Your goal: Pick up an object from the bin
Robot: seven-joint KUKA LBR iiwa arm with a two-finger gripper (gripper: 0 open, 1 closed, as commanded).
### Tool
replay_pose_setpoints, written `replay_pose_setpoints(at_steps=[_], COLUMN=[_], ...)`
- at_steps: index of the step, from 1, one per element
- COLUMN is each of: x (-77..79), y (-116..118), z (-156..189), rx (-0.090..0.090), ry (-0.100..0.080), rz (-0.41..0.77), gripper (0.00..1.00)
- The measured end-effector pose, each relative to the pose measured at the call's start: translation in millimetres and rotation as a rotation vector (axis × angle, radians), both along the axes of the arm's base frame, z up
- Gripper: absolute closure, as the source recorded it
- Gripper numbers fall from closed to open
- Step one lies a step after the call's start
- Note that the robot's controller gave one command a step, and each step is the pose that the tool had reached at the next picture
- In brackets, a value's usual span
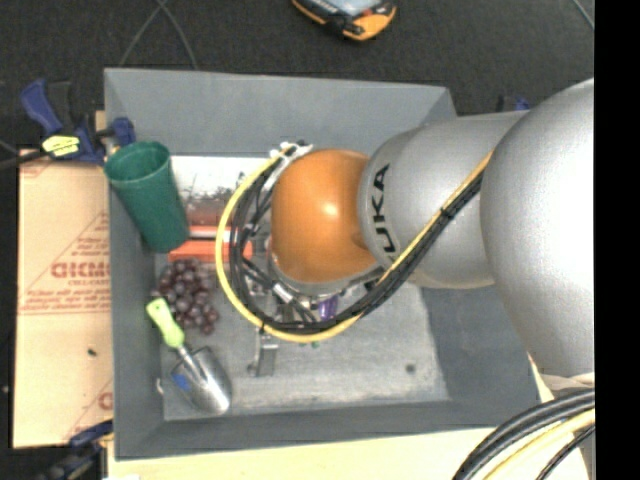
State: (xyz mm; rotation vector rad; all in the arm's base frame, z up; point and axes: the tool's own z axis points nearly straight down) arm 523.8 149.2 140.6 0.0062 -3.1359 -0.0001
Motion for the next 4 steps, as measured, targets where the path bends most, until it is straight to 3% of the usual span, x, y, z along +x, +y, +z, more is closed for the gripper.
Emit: replay_pose_setpoints(at_steps=[1, 2, 3, 4], x=[2.0, 31.3, 54.0, 36.4], y=[-1, 84, 85, 82], z=[4, -69, -1, -62], rx=[0.001, -0.003, 0.003, -0.003], ry=[-0.008, -0.009, -0.022, -0.020], rz=[-0.005, -0.057, -0.166, -0.068], gripper=[0.00, 0.00, 0.00, 0.00])
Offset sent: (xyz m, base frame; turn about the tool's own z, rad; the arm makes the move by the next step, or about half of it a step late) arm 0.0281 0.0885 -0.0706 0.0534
